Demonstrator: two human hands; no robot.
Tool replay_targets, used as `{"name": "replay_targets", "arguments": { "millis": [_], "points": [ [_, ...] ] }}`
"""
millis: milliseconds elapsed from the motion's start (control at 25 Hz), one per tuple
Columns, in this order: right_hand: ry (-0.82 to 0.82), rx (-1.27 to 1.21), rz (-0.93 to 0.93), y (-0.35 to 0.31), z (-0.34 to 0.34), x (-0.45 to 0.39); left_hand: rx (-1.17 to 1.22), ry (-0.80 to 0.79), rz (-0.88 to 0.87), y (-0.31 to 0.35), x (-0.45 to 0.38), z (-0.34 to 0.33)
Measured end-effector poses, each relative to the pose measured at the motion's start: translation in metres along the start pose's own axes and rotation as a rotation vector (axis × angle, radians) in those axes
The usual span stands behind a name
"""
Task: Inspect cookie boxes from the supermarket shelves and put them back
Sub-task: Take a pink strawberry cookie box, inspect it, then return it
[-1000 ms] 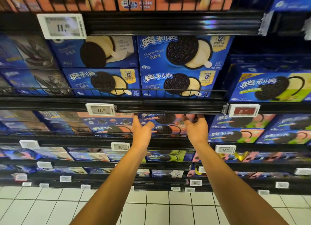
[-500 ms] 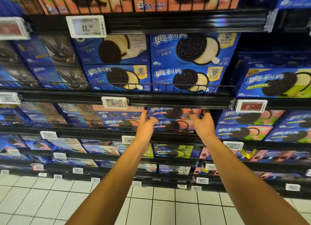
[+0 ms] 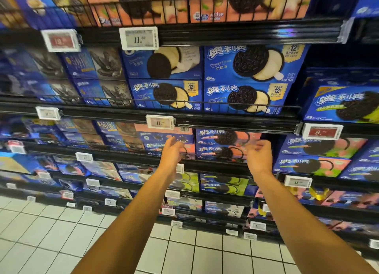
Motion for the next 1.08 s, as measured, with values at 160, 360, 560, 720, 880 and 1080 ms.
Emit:
{"name": "replay_targets", "arguments": {
  "millis": [160, 360, 560, 720, 880, 1080],
  "points": [
    [-0.278, -0.037, -0.037, 0.006, -0.069, 0.037, -0.008, 0.139, 0.025, -0.022, -0.016, 0.056],
    [-0.404, -0.091, -0.084, -0.002, -0.134, 0.054, 0.021, 0.234, -0.027, -0.025, -0.043, 0.113],
    [0.309, -0.298, -0.067, 0.004, -0.063, 0.037, -0.006, 0.276, -0.084, -0.017, -0.069, 0.135],
    [0.36, -0.118, -0.021, 0.009, -0.017, 0.006, -0.041, 0.247, -0.116, -0.017, -0.082, 0.132],
    [0.138, -0.073, -0.027, 0.013, -0.026, -0.014, -0.059, 0.221, -0.128, -0.018, -0.087, 0.127],
    [0.108, -0.069, 0.056, 0.005, -0.031, -0.009, -0.068, 0.19, -0.136, -0.02, -0.089, 0.122]
  ]
}}
Point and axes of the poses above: each hand's wrist, its own x-axis away from the middle knuckle, its own z-axis out of the back of the hand, y = z × x, the point moved 9 cm from there along -x, towards the middle knuckle, and after that the axes turned 14 degrees about -x, right-handed, at the moved point
